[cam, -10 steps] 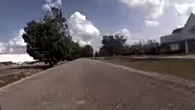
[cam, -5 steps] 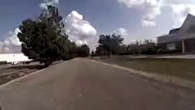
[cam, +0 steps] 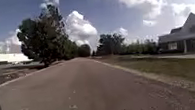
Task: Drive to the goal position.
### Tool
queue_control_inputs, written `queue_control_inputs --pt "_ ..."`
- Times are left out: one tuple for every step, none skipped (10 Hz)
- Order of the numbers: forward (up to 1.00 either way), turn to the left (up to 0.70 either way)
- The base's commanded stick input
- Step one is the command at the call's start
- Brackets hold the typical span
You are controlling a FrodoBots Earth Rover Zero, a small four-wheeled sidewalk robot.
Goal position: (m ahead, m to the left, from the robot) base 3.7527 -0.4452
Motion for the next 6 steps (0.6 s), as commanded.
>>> queue_control_inputs --pt "0.70 0.35" --pt "0.70 0.35" --pt "0.70 0.35" --pt "0.70 0.30" --pt "0.70 0.01" --pt "0.70 0.00"
